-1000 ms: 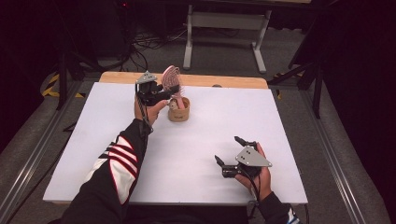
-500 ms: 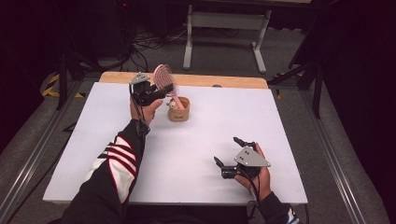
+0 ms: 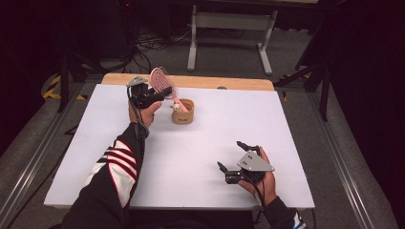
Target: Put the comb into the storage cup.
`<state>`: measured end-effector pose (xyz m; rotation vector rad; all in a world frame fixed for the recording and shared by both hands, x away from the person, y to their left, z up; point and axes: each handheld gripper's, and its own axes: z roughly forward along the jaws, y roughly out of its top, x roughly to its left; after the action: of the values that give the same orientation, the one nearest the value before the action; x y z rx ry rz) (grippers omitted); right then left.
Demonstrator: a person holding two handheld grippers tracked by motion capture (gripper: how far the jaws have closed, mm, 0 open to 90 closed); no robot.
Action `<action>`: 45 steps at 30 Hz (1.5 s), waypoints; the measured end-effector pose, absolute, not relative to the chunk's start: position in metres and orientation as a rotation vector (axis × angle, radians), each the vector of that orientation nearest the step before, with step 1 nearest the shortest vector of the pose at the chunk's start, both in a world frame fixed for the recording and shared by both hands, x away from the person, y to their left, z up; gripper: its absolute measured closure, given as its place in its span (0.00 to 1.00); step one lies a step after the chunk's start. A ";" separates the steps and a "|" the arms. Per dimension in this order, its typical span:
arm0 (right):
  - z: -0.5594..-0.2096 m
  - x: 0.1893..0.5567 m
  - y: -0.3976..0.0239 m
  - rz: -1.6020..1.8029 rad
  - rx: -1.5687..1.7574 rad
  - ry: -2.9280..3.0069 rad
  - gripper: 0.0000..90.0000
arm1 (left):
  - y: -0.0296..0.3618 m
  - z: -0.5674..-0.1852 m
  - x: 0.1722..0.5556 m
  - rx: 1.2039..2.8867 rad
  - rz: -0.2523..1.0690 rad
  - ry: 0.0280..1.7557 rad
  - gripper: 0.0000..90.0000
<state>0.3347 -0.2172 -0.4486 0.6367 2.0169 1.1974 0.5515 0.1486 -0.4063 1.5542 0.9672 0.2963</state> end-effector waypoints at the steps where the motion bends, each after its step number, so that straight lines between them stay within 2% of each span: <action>1: -0.449 0.335 -0.217 1.196 0.634 2.019 0.08 | 0.149 -0.407 0.552 1.551 0.294 0.972 0.62; 28: -0.449 0.335 -0.216 1.197 0.632 2.019 0.08 | 0.157 -0.410 0.550 1.572 0.291 0.972 0.58; 35: -0.449 0.335 -0.216 1.195 0.631 2.018 0.08 | 0.159 -0.410 0.550 1.572 0.289 0.973 0.47; 41: -0.449 0.334 -0.216 1.197 0.630 2.018 0.08 | 0.161 -0.409 0.550 1.572 0.299 0.984 0.33; 45: -0.449 0.334 -0.216 1.195 0.628 2.019 0.08 | 0.163 -0.408 0.549 1.557 0.299 0.976 0.31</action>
<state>0.3342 -0.2162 -0.4490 0.6280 2.0194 1.1951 0.5489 0.1625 -0.4081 1.5573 0.9764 0.2988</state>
